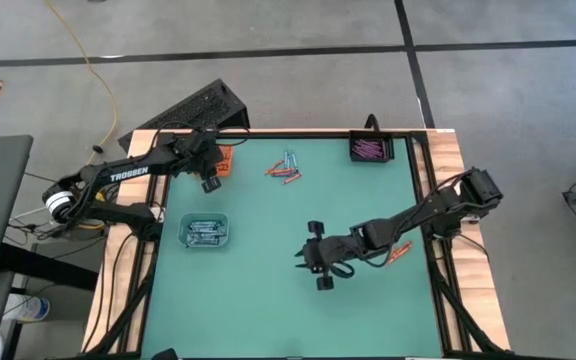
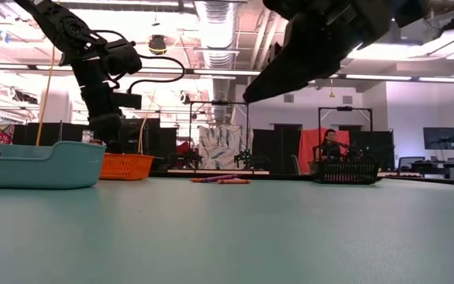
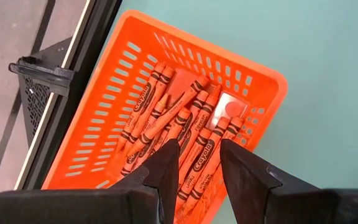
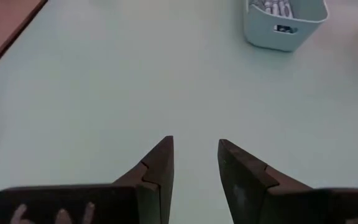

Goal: Sort crayons
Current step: Put the right orange crayon into the top left orange bin

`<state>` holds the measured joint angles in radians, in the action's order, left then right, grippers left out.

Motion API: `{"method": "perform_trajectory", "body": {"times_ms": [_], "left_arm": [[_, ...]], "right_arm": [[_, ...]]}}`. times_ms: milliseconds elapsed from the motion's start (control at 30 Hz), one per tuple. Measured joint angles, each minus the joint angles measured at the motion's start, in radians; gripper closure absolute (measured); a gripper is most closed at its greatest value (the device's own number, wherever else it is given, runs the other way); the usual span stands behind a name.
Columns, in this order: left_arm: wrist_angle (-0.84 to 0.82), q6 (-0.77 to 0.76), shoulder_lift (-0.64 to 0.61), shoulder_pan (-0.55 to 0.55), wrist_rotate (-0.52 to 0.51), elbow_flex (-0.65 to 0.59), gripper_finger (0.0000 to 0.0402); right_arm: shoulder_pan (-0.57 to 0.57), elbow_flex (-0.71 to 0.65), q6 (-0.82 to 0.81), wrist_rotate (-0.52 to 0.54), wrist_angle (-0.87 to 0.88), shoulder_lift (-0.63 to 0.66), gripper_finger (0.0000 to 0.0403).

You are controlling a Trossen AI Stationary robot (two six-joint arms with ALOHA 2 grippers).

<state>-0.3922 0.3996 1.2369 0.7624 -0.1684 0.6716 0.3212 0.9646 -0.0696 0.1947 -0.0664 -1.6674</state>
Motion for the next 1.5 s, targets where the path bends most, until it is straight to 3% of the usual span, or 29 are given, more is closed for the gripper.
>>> {"method": "perform_trajectory", "body": {"times_ms": [767, 1500], "left_arm": [[0.0, 0.0, 0.0, 0.0, 0.0, 0.0, 0.0294], [0.0, 0.0, 0.0, 0.0, 0.0, 0.0, 0.0294]], "right_arm": [[0.002, 0.0, 0.018, 0.012, -0.048, 0.001, 0.0269], [-0.104, 0.024, 0.071, 0.07, -0.205, -0.09, 0.0269]]}}
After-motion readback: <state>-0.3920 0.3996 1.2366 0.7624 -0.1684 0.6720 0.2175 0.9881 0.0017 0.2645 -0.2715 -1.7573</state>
